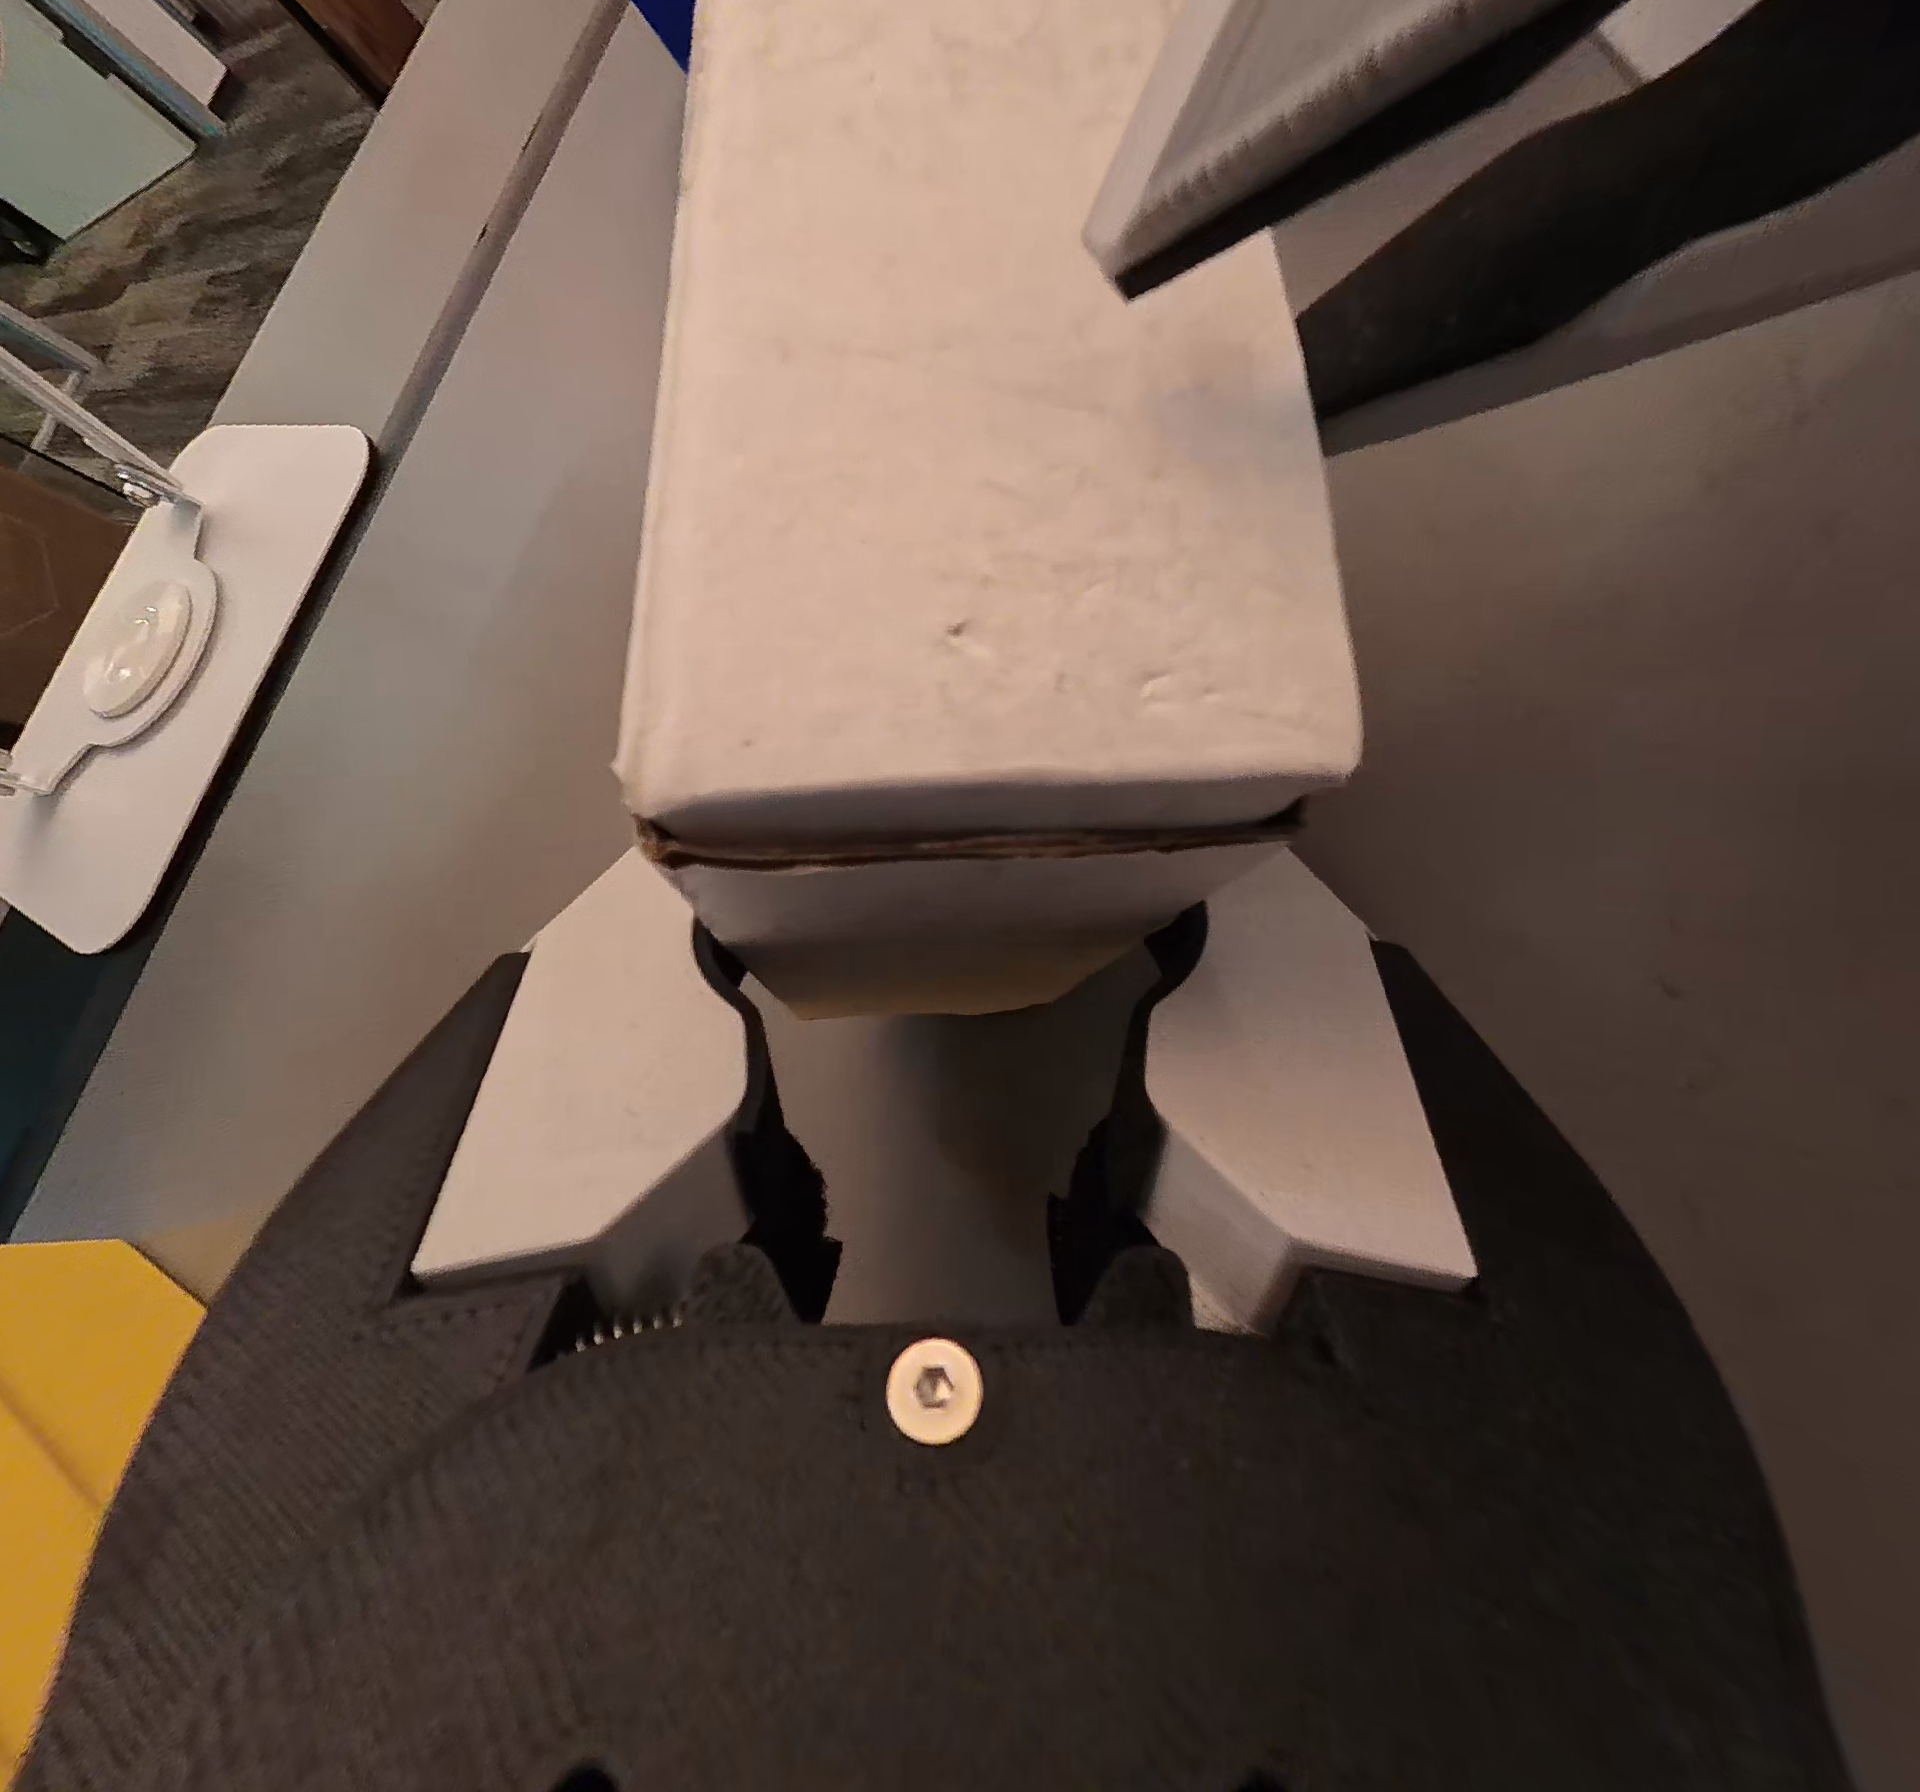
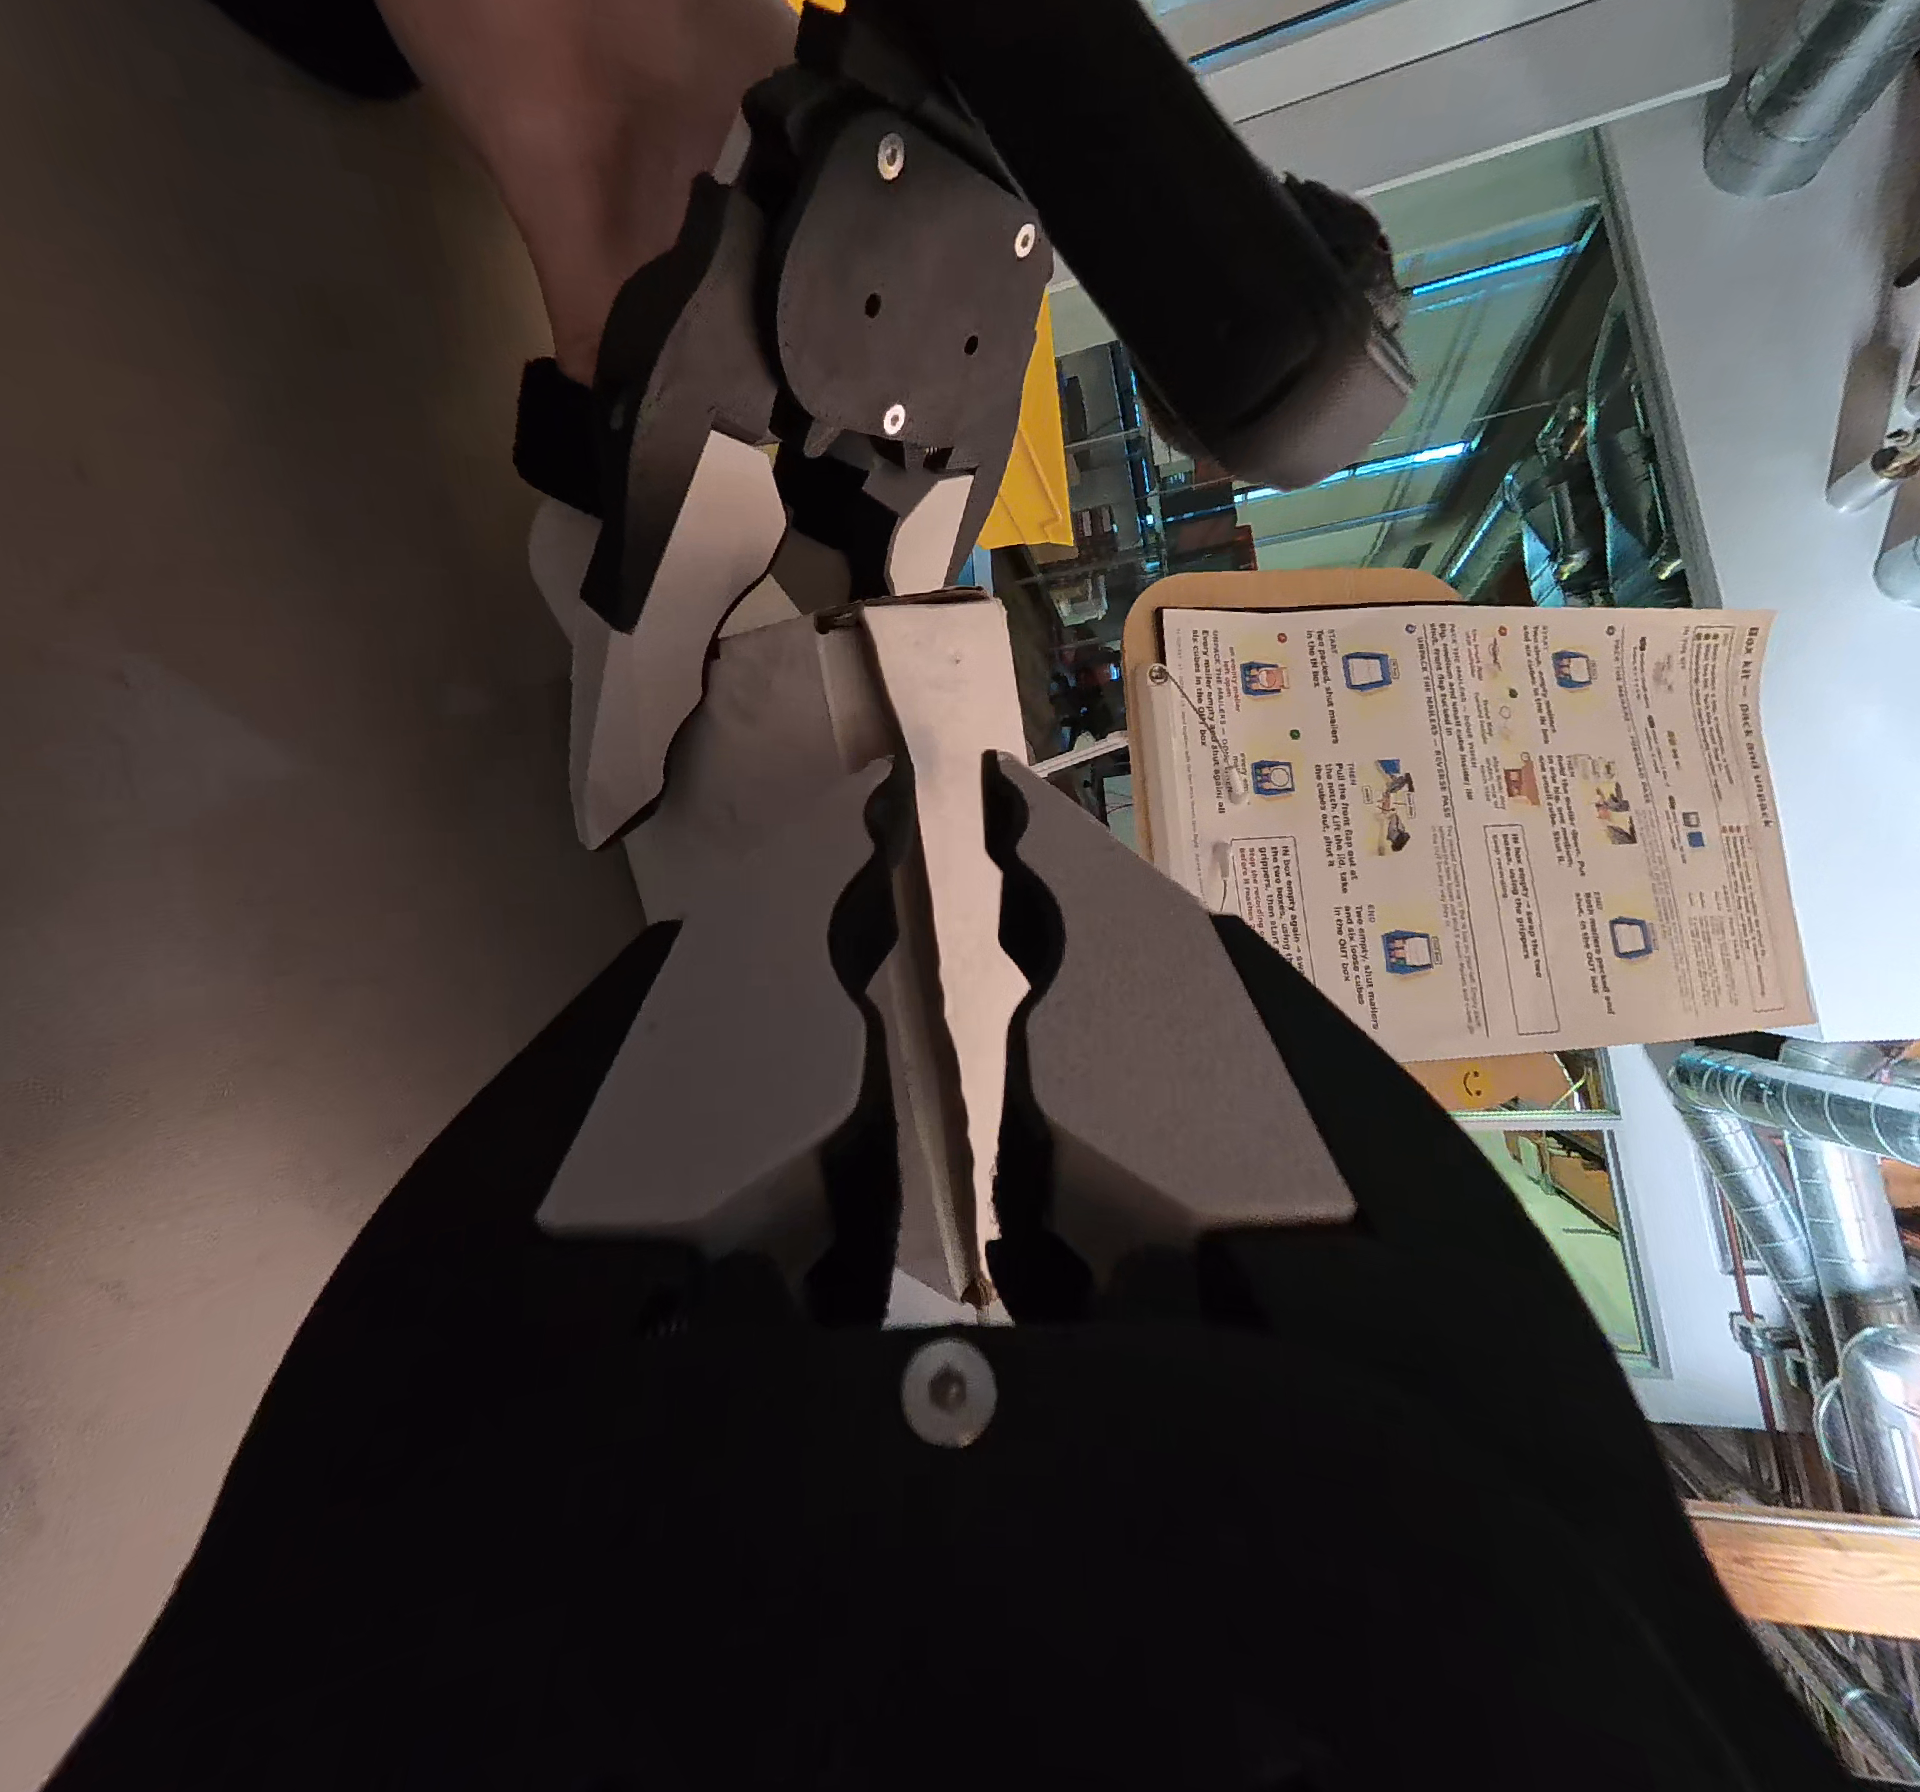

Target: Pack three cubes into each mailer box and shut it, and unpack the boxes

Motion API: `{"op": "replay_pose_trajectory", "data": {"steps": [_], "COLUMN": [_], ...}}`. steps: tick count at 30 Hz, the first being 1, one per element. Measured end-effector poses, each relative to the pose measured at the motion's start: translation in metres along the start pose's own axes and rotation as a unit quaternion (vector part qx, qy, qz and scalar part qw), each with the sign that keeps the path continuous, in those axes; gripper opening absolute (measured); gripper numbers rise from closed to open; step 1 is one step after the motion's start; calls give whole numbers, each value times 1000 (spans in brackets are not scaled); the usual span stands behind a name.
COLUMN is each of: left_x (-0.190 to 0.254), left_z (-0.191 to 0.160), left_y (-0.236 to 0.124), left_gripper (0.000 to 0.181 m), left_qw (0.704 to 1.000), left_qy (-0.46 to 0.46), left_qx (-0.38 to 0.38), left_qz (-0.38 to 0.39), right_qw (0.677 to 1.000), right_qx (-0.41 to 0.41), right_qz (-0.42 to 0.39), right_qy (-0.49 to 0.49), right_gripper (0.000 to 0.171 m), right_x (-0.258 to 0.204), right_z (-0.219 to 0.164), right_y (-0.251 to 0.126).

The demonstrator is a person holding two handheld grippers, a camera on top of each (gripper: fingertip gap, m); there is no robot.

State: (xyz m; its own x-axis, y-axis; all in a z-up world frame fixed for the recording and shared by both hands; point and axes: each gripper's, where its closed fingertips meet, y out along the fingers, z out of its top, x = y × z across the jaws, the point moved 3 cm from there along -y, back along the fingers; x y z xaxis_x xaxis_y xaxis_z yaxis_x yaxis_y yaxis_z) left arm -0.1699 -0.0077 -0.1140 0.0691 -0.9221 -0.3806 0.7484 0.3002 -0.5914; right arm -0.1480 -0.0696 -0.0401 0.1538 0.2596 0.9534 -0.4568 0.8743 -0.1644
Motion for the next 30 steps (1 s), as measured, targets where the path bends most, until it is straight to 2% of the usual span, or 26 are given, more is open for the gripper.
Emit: {"op": "replay_pose_trajectory", "data": {"steps": [7,10,12,15,20,24,26,28,30], "left_x": [-3,-3,-3,-1,-1,-2,-1,2,2], "left_z": [-4,-5,-5,-5,-7,-7,-6,-5,-6], "left_y": [2,3,3,3,4,5,7,7,7], "left_gripper": [73,73,73,73,73,73,73,73,74], "left_qw": [1000,1000,1000,1000,1000,999,997,992,992], "left_qy": [16,3,7,15,18,27,66,102,107], "left_qx": [-16,-14,-12,-11,-16,-23,-26,-31,-28], "left_qz": [12,5,5,9,13,23,39,64,67], "right_qw": [1000,1000,999,998,996,998,996,995,998], "right_qx": [-21,-19,-29,-45,-57,-46,-36,-26,-7], "right_qz": [-18,3,-12,-6,-33,-34,-81,-63,-44], "right_qy": [13,6,-44,-49,-65,4,31,73,52], "right_gripper": [21,11,14,13,2,1,7,10,12], "right_x": [9,3,5,6,10,19,40,46,43], "right_z": [0,-4,-13,-32,-28,-28,-27,-26,-25], "right_y": [2,5,2,-3,-4,-6,-12,-16,-18]}}
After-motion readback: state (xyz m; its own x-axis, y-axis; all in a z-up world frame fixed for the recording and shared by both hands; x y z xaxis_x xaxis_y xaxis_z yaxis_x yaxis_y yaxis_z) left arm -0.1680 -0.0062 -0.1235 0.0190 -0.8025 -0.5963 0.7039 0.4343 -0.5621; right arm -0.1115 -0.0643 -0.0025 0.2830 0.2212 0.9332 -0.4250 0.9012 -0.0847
